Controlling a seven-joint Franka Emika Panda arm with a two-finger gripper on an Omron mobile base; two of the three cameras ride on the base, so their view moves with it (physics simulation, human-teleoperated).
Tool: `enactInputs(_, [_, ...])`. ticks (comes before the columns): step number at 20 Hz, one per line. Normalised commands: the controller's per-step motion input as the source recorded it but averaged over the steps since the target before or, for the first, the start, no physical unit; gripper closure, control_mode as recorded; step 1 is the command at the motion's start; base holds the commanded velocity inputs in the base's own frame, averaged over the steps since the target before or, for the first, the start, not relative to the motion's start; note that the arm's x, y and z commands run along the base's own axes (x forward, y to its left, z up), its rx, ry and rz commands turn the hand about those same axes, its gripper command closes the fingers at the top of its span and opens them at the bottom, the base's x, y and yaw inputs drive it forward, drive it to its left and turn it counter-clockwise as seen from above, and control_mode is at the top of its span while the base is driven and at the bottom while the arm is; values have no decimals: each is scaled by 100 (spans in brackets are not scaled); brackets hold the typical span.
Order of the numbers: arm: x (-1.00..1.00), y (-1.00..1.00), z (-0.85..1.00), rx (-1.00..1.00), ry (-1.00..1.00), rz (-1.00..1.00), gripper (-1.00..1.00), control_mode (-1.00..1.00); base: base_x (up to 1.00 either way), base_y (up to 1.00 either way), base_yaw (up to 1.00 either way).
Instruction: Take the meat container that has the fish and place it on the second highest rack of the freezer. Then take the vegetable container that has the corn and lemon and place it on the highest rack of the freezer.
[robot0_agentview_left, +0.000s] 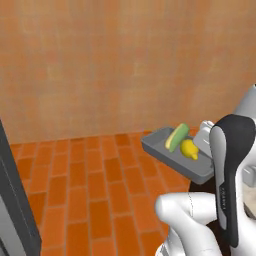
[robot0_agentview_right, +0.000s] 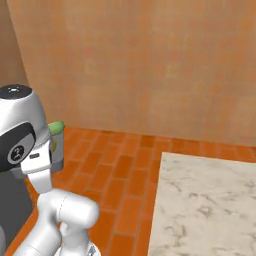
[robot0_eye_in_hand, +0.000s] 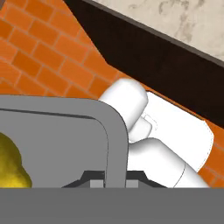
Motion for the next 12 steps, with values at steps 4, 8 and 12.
enactInputs(4, [0, 0, 0, 0, 0, 0, 100, 100, 100, -7, 31])
enactInputs(8, [0, 0, 0, 0, 0, 0, 100, 100, 100, -1, 46])
enactInputs(12, [0, 0, 0, 0, 0, 0, 100, 100, 100, 0, 68])
